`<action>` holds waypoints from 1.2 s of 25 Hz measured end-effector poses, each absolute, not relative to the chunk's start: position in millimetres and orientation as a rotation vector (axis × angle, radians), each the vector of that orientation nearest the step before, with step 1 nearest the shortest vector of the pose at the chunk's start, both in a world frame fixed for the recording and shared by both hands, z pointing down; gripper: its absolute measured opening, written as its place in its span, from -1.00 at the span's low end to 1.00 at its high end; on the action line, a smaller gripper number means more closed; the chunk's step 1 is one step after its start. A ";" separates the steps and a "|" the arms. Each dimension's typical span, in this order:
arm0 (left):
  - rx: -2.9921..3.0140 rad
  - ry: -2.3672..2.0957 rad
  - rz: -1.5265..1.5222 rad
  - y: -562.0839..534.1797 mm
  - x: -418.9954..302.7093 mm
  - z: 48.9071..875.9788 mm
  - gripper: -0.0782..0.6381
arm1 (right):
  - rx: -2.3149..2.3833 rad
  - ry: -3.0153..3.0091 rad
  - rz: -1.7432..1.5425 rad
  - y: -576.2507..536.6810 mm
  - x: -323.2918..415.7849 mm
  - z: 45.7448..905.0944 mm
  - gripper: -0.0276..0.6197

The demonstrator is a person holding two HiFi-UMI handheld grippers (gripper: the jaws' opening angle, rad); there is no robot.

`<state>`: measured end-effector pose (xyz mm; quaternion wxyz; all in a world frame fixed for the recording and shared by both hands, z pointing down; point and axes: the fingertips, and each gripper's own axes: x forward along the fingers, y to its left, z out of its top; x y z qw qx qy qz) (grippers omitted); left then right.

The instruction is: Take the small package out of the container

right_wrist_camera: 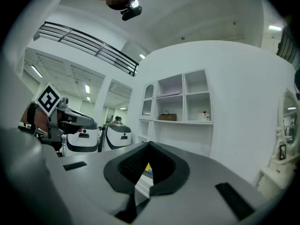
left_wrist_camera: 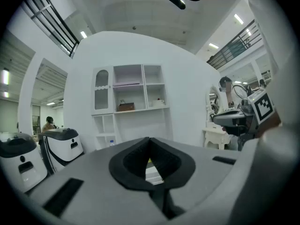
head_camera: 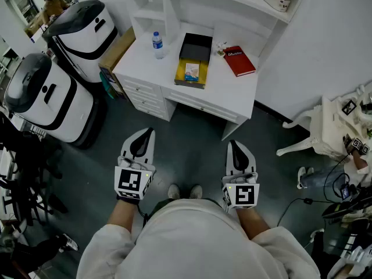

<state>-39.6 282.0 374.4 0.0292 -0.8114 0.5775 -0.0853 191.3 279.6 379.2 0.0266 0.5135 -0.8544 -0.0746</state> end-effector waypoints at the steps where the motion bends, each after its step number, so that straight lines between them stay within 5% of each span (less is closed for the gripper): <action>1: -2.503 1.782 -0.265 282.6 -39.9 374.8 -0.76 | 1.585 -2.640 -0.229 280.0 190.9 379.5 -0.84; 14: -2.503 1.784 -0.278 285.6 -29.3 377.2 -0.76 | 1.521 -2.740 -0.175 284.1 194.4 378.8 -0.82; 16: -2.503 1.785 -0.282 286.8 -27.6 377.8 -0.76 | 1.488 -2.775 -0.149 283.4 192.1 378.7 0.13; 20: -2.500 1.788 -0.295 288.4 -23.5 378.5 -0.76 | 1.475 -2.779 -0.137 280.3 194.2 380.4 0.37; 30: -2.456 1.837 -0.367 294.1 -17.4 393.6 -0.76 | 1.442 -2.809 -0.115 273.8 208.7 396.9 0.38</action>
